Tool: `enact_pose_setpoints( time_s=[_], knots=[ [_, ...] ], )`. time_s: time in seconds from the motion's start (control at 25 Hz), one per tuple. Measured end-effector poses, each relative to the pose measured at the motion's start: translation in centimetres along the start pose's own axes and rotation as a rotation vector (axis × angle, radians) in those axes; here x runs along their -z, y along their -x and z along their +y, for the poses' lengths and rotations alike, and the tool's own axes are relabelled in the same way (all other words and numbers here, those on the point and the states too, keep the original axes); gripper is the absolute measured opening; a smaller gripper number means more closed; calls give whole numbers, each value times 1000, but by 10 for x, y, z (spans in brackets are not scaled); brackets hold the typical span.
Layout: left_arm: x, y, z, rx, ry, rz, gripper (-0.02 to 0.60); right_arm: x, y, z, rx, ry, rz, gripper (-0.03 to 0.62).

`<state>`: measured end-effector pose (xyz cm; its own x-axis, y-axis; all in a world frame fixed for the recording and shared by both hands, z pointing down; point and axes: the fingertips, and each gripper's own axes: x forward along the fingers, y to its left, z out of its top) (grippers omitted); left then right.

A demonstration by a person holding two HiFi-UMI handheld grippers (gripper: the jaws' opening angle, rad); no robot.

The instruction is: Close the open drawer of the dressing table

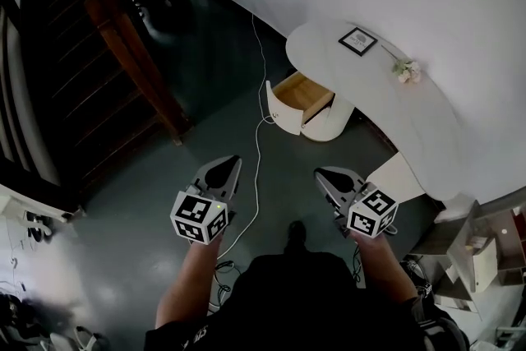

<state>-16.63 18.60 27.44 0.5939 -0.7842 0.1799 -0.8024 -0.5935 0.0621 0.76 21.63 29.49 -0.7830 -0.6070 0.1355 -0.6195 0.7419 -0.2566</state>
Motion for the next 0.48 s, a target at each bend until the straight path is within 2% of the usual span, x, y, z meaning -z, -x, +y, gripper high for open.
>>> enact_pose_setpoints(
  time_s=[0.16,0.48],
  knots=[
    [-9,-56,14,-24,14,23,6,-12,-22,-47,-42,-3,15,5],
    [-22,-146,5,6,-11,58,6,-16,-30,-129,-68,-37,50,5]
  ],
)
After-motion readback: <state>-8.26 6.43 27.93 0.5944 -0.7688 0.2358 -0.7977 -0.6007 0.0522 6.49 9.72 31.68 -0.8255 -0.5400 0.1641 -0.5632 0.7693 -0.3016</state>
